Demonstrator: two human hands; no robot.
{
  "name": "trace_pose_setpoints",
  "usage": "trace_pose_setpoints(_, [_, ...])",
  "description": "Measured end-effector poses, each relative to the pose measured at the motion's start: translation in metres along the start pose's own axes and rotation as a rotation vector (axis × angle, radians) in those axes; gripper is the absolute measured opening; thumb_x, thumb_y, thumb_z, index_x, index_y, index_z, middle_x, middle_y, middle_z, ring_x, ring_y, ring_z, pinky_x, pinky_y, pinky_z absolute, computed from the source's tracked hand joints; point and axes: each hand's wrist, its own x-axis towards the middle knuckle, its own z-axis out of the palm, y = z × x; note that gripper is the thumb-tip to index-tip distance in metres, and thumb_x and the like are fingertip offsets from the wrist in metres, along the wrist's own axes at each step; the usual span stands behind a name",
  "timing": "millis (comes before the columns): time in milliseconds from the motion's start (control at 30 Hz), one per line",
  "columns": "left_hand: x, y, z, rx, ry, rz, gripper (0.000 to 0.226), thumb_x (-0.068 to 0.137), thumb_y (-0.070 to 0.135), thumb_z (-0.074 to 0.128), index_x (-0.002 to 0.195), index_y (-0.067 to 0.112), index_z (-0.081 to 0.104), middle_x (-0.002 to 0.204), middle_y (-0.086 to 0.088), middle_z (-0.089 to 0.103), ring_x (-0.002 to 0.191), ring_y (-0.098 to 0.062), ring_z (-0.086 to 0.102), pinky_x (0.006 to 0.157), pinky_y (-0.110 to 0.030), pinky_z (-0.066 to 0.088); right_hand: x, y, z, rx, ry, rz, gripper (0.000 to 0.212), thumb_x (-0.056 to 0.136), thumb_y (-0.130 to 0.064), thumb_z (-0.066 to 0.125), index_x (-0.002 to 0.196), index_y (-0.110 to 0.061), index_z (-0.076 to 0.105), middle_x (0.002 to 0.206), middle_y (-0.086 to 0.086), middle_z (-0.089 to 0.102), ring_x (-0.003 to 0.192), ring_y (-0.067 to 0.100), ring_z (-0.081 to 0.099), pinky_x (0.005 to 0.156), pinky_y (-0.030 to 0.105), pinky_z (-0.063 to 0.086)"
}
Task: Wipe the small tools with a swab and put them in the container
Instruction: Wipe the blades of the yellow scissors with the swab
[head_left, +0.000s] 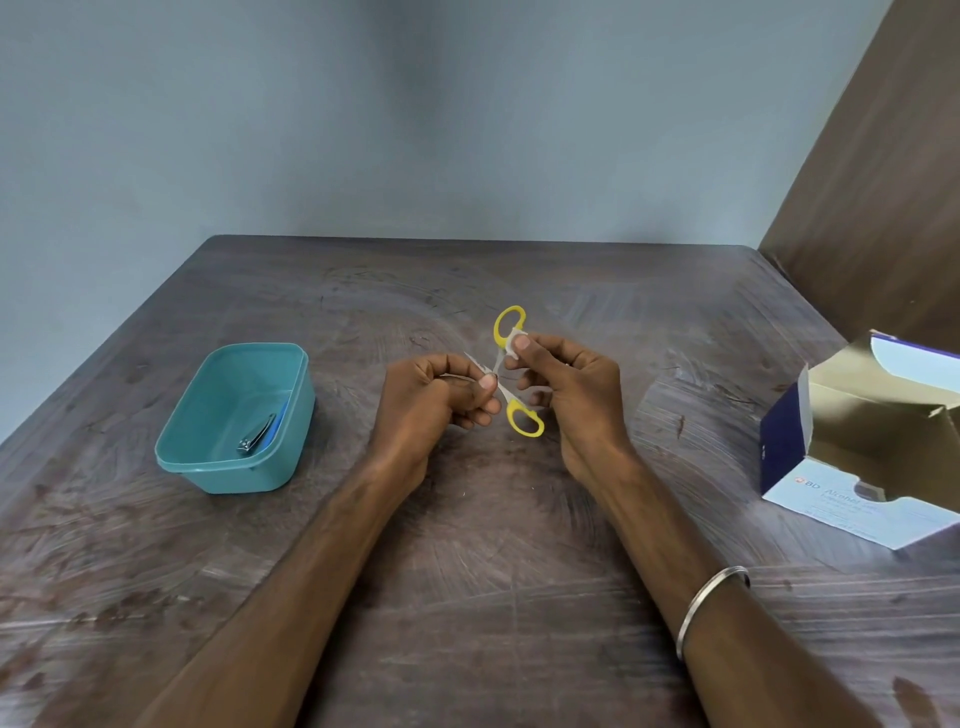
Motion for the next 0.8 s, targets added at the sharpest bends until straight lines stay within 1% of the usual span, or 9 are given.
trace_pose_setpoints(100, [0.0010, -0.0005, -0.0010, -0.001, 0.004, 0.002, 0.011, 0.086, 0.002, 0.071, 0.075, 0.003, 0.068, 0.062, -0.010, 0.070, 0.050, -0.017, 0.061, 0.048, -0.020, 0.048, -0.0012, -0.0008, 0.0013, 0.001, 0.010, 0.005, 0.005, 0.086, -0.021, 0.077, 0.082, -0.018, 0.079, 0.077, 0.006, 0.076, 0.059, 0.010, 0.058, 0.054, 0.028, 0.043])
trace_pose_setpoints(300, [0.0025, -0.0022, -0.0021, 0.012, 0.003, 0.007, 0.012, 0.086, 0.002, 0.070, 0.074, 0.001, 0.068, 0.061, -0.010, 0.069, 0.048, -0.016, 0.059, 0.049, -0.022, 0.047, -0.0033, -0.0016, 0.0015, -0.058, -0.024, -0.003, 0.008, 0.086, -0.016, 0.075, 0.082, -0.010, 0.078, 0.075, 0.006, 0.075, 0.054, 0.009, 0.058, 0.049, 0.024, 0.041])
trace_pose_setpoints(400, [0.0027, -0.0026, -0.0031, 0.016, -0.003, 0.012, 0.010, 0.086, 0.002, 0.070, 0.077, -0.001, 0.069, 0.060, -0.010, 0.069, 0.048, -0.017, 0.058, 0.048, -0.022, 0.047, -0.0020, -0.0022, 0.0006, -0.033, 0.010, -0.006, 0.008, 0.085, -0.015, 0.075, 0.084, -0.007, 0.078, 0.073, 0.005, 0.075, 0.052, 0.008, 0.057, 0.048, 0.018, 0.043])
trace_pose_setpoints(533, [0.0028, -0.0023, -0.0021, 0.011, -0.011, 0.011, 0.009, 0.086, 0.001, 0.071, 0.077, -0.002, 0.069, 0.060, -0.010, 0.068, 0.047, -0.017, 0.058, 0.048, -0.023, 0.047, -0.0010, -0.0017, -0.0005, -0.003, 0.055, -0.014, 0.013, 0.084, -0.015, 0.076, 0.090, -0.004, 0.078, 0.075, 0.006, 0.075, 0.053, 0.009, 0.057, 0.049, 0.017, 0.044])
trace_pose_setpoints(667, [0.0027, -0.0022, -0.0037, 0.012, -0.007, 0.007, 0.011, 0.086, 0.000, 0.070, 0.075, -0.001, 0.068, 0.058, -0.010, 0.068, 0.046, -0.015, 0.057, 0.048, -0.023, 0.046, -0.0009, -0.0005, 0.0008, -0.006, 0.031, -0.011, 0.010, 0.085, -0.013, 0.075, 0.089, -0.003, 0.077, 0.075, 0.007, 0.075, 0.053, 0.008, 0.058, 0.049, 0.017, 0.044])
trace_pose_setpoints(800, [0.0029, -0.0023, -0.0042, 0.014, 0.007, 0.013, 0.013, 0.086, 0.000, 0.070, 0.073, 0.000, 0.068, 0.059, -0.010, 0.067, 0.045, -0.015, 0.055, 0.050, -0.026, 0.044, -0.0018, 0.0030, 0.0009, -0.068, -0.039, -0.002, 0.008, 0.084, -0.013, 0.076, 0.083, -0.006, 0.078, 0.073, 0.006, 0.075, 0.055, 0.010, 0.058, 0.050, 0.020, 0.045])
